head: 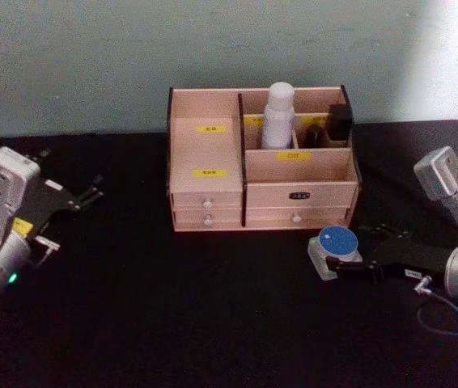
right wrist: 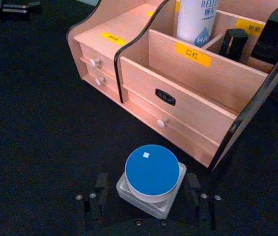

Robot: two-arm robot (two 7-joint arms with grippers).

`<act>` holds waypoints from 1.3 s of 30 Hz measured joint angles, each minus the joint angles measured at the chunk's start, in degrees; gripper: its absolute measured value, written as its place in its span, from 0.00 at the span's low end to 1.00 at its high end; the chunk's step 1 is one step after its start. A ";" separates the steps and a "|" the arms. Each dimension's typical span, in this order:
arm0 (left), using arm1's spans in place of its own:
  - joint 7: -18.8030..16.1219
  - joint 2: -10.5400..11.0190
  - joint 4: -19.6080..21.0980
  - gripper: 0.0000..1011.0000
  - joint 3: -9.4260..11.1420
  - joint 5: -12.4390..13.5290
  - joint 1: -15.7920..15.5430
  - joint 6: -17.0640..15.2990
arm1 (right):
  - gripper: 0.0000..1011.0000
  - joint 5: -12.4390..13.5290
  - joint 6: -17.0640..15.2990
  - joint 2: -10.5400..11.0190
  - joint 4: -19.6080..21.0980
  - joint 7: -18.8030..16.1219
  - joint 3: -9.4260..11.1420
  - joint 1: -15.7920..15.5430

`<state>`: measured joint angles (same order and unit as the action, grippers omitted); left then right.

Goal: Pick up the facial cleanser and watermelon frost from the table and place them into the tiered storage box.

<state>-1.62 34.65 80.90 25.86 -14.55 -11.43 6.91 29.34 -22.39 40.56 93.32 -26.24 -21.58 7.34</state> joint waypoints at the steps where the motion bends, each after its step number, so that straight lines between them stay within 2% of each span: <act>1: 0.00 0.00 0.00 0.99 0.00 0.00 0.00 0.00 | 0.99 -0.23 0.16 -0.03 -0.26 0.00 -0.29 0.23; 15: 0.00 0.00 0.00 0.99 0.00 0.00 0.00 0.00 | 0.99 -2.27 1.78 -0.69 -2.22 -0.14 -2.06 1.79; 27: 0.00 0.00 0.00 0.99 0.00 0.00 0.00 0.00 | 0.99 -3.54 2.80 -2.10 -4.16 -0.65 -2.72 3.10; 39: 0.00 0.00 0.00 0.99 0.00 0.00 0.00 0.00 | 0.99 -4.00 3.27 -2.64 -4.80 -0.64 -2.68 3.29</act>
<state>-1.62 34.65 80.90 25.86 -14.55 -11.43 6.91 25.34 -19.12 37.92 88.52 -26.89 -24.25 10.63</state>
